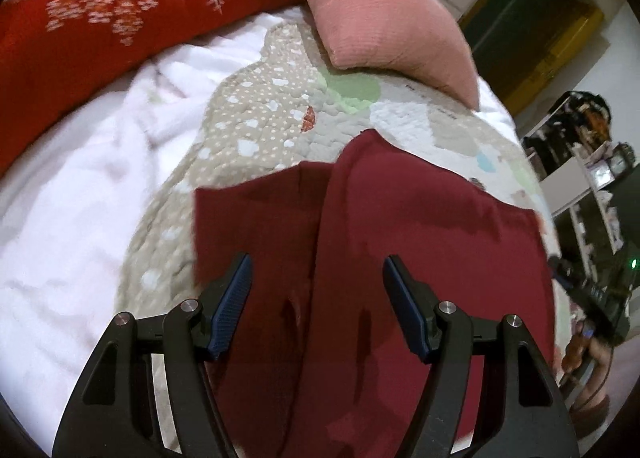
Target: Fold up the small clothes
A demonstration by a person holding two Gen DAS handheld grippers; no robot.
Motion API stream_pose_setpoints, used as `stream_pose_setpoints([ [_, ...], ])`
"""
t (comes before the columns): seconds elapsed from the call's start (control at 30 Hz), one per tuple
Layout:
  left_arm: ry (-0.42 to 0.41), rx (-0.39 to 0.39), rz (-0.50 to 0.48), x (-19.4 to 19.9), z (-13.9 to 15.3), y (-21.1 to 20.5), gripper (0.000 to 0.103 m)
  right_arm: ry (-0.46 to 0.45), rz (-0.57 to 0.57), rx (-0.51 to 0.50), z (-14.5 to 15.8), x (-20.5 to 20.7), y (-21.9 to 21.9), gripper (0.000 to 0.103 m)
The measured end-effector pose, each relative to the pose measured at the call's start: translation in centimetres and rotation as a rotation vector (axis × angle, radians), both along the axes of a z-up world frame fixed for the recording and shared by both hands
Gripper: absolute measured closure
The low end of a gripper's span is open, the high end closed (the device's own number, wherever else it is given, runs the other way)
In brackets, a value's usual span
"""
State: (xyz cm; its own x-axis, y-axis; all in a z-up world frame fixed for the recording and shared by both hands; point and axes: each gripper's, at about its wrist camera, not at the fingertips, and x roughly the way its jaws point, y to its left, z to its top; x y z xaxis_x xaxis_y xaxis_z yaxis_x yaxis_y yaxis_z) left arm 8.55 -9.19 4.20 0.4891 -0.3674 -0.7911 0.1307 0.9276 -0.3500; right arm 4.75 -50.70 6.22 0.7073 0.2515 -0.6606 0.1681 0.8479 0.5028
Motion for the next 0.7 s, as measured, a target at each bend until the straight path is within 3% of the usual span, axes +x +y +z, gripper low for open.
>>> stream_pose_setpoints([
  [0.3, 0.015, -0.052, -0.019, -5.6, 0.4, 2.0, 0.035, -0.037, 0.152, -0.093, 0.1, -11.0, 2.9, 0.054],
  [0.47, -0.016, -0.009, -0.043, -7.3, -0.2, 1.0, 0.035, -0.031, 0.158, -0.110, -0.9, -13.1, 3.6, 0.054],
  [0.7, -0.029, -0.037, -0.057, -7.7, 0.1, 0.9, 0.035, -0.052, 0.161, -0.088, -1.2, -13.7, 4.2, 0.060],
])
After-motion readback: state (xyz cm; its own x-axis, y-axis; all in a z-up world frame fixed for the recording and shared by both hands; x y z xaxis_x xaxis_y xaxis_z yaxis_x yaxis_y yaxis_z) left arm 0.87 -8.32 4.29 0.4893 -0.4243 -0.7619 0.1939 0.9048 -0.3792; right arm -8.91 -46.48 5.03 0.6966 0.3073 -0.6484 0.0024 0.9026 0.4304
